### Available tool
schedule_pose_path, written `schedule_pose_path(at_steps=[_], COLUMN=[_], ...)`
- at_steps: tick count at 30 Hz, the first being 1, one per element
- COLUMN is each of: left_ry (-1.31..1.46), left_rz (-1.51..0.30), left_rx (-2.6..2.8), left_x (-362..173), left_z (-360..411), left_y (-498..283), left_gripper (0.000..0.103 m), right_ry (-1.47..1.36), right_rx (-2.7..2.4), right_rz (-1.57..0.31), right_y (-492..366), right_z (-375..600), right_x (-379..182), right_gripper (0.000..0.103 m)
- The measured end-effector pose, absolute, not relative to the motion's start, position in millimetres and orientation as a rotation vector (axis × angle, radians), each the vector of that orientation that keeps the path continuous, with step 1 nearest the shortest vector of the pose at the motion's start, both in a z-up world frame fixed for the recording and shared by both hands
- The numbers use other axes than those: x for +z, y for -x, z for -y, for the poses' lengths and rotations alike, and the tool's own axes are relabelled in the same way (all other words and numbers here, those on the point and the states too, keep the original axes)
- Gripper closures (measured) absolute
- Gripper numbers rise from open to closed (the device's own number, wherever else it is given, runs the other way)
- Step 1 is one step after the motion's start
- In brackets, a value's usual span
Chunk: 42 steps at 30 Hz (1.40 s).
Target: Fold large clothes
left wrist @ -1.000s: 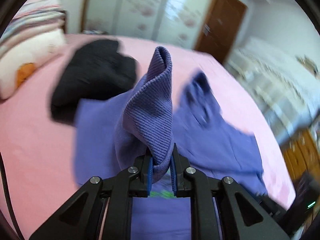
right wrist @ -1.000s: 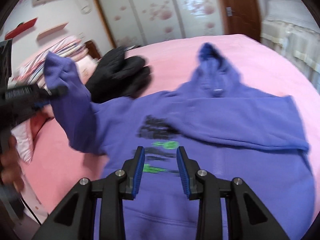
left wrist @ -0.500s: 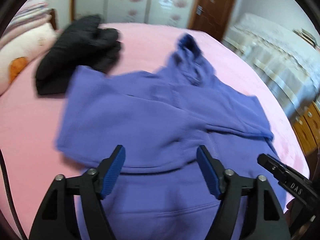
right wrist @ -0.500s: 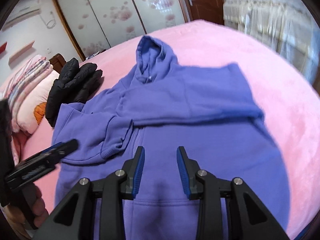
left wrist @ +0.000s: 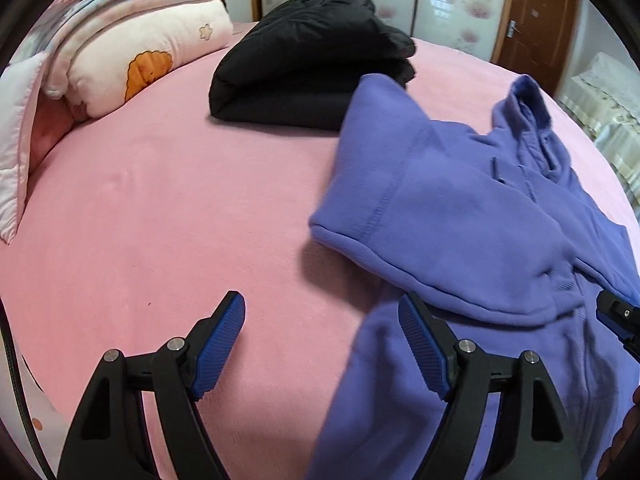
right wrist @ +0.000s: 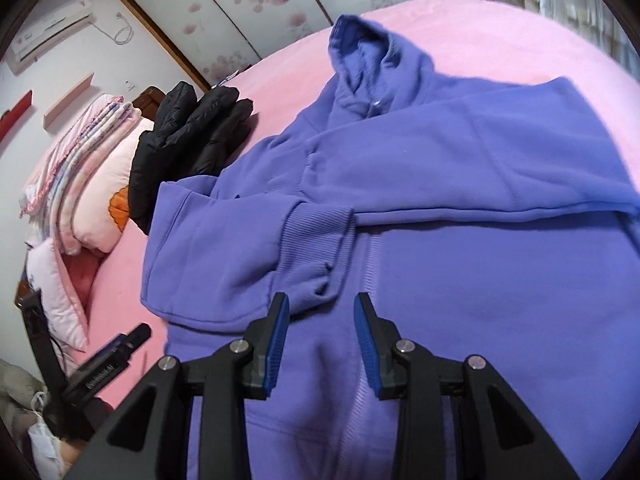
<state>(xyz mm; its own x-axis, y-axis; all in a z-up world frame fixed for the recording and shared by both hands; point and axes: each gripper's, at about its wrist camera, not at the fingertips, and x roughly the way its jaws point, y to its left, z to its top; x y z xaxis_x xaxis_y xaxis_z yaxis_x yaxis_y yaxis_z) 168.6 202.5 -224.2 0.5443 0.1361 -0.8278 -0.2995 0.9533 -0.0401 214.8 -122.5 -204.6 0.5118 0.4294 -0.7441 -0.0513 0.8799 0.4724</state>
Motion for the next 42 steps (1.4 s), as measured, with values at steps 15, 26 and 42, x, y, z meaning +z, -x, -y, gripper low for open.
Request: schedule_pose_path(at_steps=[15,26,42], left_ry=[0.309,0.274,0.294], left_rz=[-1.012,-0.976,-1.022], left_rx=[0.275,0.279,0.22], left_x=[-257.9,-248.5,-259.9], left_z=[-216.3,-188.9,-180.8], left_y=[-191.7,-229.3,-249.3], left_gripper=[0.025,0.05,0.067], right_ry=[-0.27,-0.051,-0.17], right_rx=[0.373,0.307,-0.05], right_rz=[-1.009,-0.525,-0.928], right_y=[-258.6,-269.5,-322.5], right_z=[63.4,92.3,198.0], right_x=[-210.0,-46.4,-205.0], right_gripper=[0.091,0.093,0.093])
